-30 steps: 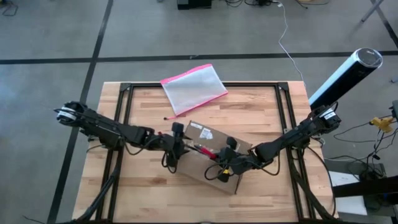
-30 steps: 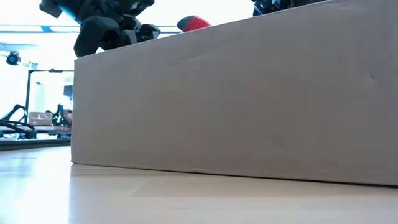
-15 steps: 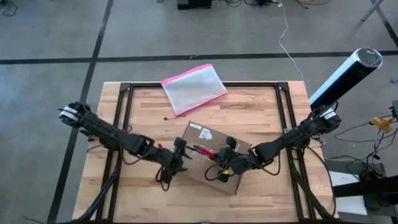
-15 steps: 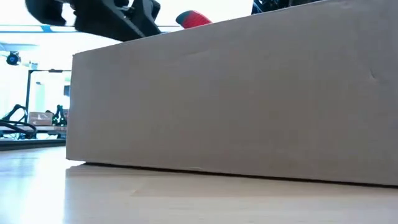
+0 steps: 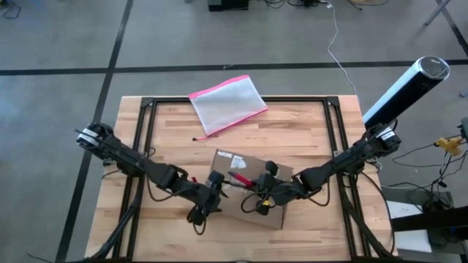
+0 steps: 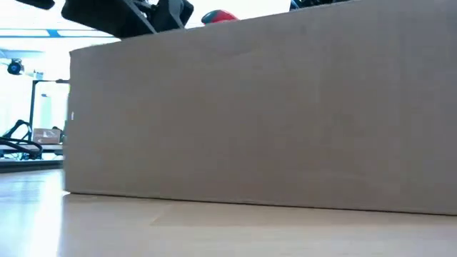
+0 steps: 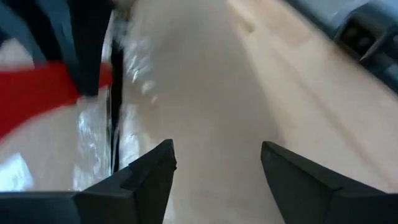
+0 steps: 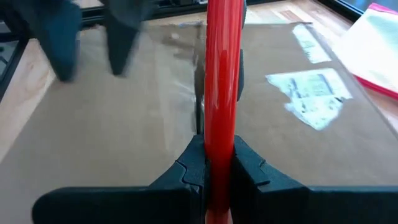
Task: Unpack boxes
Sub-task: Open the cardboard box using the box cutter
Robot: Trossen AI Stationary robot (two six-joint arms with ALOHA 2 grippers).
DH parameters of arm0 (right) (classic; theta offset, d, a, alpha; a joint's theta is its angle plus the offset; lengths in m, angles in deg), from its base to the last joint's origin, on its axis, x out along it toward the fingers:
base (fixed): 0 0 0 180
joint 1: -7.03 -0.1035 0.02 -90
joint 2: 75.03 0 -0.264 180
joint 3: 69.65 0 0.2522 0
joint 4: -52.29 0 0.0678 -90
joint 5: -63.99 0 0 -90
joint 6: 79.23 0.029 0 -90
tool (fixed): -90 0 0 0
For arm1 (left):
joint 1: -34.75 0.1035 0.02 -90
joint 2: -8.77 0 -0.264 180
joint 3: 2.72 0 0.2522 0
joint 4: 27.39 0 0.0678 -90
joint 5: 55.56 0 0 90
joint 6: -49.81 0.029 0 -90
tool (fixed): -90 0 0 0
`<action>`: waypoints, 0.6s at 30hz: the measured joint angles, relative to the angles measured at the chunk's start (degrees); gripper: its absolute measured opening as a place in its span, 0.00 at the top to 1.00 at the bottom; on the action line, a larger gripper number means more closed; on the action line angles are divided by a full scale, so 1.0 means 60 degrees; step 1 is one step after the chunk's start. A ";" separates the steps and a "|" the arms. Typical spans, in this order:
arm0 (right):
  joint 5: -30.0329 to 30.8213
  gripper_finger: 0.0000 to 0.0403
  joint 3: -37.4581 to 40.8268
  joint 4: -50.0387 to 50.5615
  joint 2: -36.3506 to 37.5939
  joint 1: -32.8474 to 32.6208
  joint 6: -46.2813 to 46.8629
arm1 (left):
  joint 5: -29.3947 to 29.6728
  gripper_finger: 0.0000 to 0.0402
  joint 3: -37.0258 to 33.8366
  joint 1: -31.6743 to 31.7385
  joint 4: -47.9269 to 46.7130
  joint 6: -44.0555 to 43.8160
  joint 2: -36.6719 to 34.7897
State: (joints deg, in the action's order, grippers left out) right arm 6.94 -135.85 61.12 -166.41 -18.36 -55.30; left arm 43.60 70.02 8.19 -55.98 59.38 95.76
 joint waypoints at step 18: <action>0.0003 0.95 -0.0028 0.0012 0.0000 -0.0020 -0.0100 | 0.1581 0.42 0.0524 -0.0395 -0.0781 -0.1979 0.1778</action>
State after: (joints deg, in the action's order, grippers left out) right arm 6.96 -136.02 61.19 -166.41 -18.48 -55.90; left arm 53.08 73.16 5.82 -60.66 47.50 106.43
